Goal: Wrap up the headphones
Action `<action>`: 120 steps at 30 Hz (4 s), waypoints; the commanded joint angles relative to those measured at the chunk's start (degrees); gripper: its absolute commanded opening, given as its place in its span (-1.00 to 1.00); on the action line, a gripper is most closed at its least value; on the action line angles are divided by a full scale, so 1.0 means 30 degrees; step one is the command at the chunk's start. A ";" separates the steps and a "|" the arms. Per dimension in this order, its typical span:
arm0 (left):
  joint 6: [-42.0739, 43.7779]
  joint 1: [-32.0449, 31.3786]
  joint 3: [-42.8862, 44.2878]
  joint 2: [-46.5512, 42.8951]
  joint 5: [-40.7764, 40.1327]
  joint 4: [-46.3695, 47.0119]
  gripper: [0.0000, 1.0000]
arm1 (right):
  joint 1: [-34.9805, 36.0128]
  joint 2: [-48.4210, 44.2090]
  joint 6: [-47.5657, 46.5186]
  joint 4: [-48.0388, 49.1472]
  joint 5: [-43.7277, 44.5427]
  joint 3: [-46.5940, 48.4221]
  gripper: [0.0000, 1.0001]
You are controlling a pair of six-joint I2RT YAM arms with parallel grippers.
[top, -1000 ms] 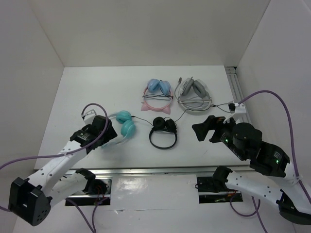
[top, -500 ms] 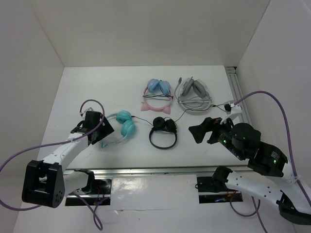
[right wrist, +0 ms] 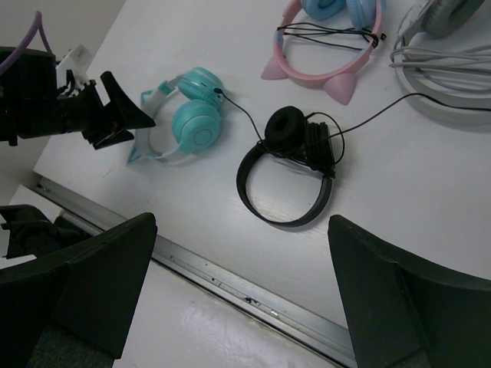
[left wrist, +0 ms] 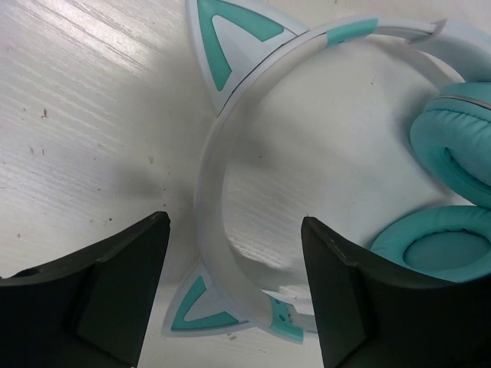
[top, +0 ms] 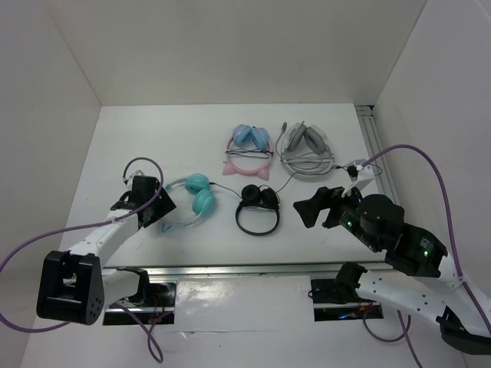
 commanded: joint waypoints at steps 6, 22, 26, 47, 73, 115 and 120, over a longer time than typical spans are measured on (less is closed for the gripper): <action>-0.0316 0.0907 0.0782 0.2184 -0.0704 -0.0266 0.55 | 0.0148 0.0017 0.0055 0.1148 -0.0195 0.0078 1.00; -0.0142 0.1085 0.1192 0.2975 -0.0528 -0.0647 -0.16 | 0.0148 0.0017 0.0055 0.1323 -0.0019 0.0459 1.00; -0.0142 0.1085 0.1429 0.3823 -0.0704 -0.1057 -0.47 | 0.0148 -0.0157 0.0055 0.1323 -0.0019 0.0459 1.00; 0.0386 -0.1608 0.6813 -0.0712 0.0761 -0.6089 -1.00 | 0.0148 0.0046 0.0230 0.1499 0.0332 0.0461 1.00; 0.5366 -0.2753 2.8204 0.0954 -0.1673 -1.6057 -1.00 | 0.0148 0.6664 -1.0483 1.6145 -0.4202 -0.0481 1.00; 0.3520 -0.2402 3.0869 -0.1446 0.4160 -1.4885 -1.00 | -0.2255 0.9070 -0.8793 2.2974 -0.8752 -0.3846 0.28; 0.3345 -0.2402 3.1546 -0.1241 0.3079 -1.5061 -1.00 | -0.2721 0.8894 -0.8619 2.3148 -0.8574 -0.4725 0.28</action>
